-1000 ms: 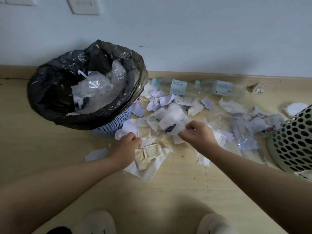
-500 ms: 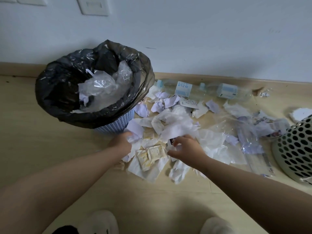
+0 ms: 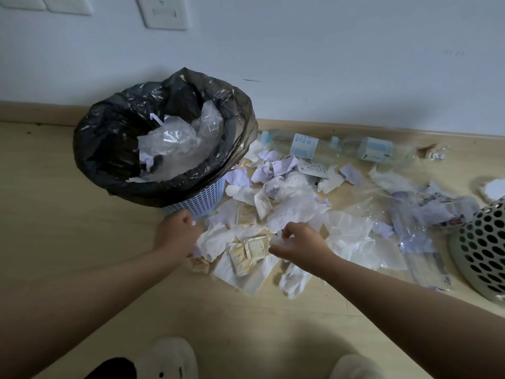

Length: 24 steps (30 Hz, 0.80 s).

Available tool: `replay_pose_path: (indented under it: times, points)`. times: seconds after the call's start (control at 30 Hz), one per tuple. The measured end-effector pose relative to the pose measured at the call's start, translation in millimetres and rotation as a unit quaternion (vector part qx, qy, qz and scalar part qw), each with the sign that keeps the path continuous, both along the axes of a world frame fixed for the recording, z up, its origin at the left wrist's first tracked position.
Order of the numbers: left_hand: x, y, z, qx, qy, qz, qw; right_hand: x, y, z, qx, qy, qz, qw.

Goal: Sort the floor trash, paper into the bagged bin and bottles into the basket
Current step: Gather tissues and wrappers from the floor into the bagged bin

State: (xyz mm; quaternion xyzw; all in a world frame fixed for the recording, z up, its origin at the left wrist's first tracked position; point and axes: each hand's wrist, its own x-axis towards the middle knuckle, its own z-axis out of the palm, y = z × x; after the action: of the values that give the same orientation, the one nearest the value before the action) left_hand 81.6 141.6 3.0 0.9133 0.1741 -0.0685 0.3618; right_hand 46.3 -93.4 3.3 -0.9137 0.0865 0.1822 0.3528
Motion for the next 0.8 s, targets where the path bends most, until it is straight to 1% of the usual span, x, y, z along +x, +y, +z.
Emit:
replay_pose_path:
  times: [0.07,0.13,0.2,0.3,0.37,0.43,0.53,0.57,0.63,0.7,0.8]
  points:
    - [-3.3,27.7,-9.1,0.037,-0.013,0.056,0.998,-2.9,4.9,-3.6,-0.009,0.006,0.015,1.000]
    - [-6.7,52.1,-19.7,0.064,-0.008,0.093,0.994,-5.2,8.2,-6.9,-0.024,0.010,0.027,0.999]
    - [-9.7,67.8,-28.1,0.070,0.034,0.074,0.994,-6.6,12.6,-10.0,-0.037,0.007,0.038,0.999]
    - [-15.4,75.1,-39.3,0.088,0.135,-0.042,0.986,-8.8,19.1,-11.1,-0.048,0.005,0.044,0.998]
    - [-22.0,71.8,-48.8,0.115,0.166,-0.154,0.967,-9.9,23.1,-11.4,-0.035,0.006,0.054,0.998]
    - [-30.9,63.7,-53.4,0.142,0.163,-0.237,0.947,-10.8,27.2,-11.1,-0.031,0.013,0.070,0.997]
    - [-34.3,52.9,-51.3,0.239,0.140,-0.305,0.911,-11.8,31.0,-11.8,-0.039,0.017,0.084,0.996]
    - [-33.1,50.5,-49.1,0.257,0.139,-0.321,0.901,-11.6,32.3,-11.7,-0.037,0.017,0.086,0.995]
    - [-30.9,43.5,-45.2,0.234,0.148,-0.332,0.902,-10.7,34.1,-11.1,-0.027,0.019,0.088,0.996]
    - [-28.2,35.7,-37.4,0.177,0.153,-0.324,0.916,-7.4,36.1,-8.5,-0.015,0.021,0.079,0.997]
    - [-19.8,21.6,-10.0,0.097,0.124,-0.306,0.939,1.3,34.9,-1.6,0.014,0.026,0.046,0.998]
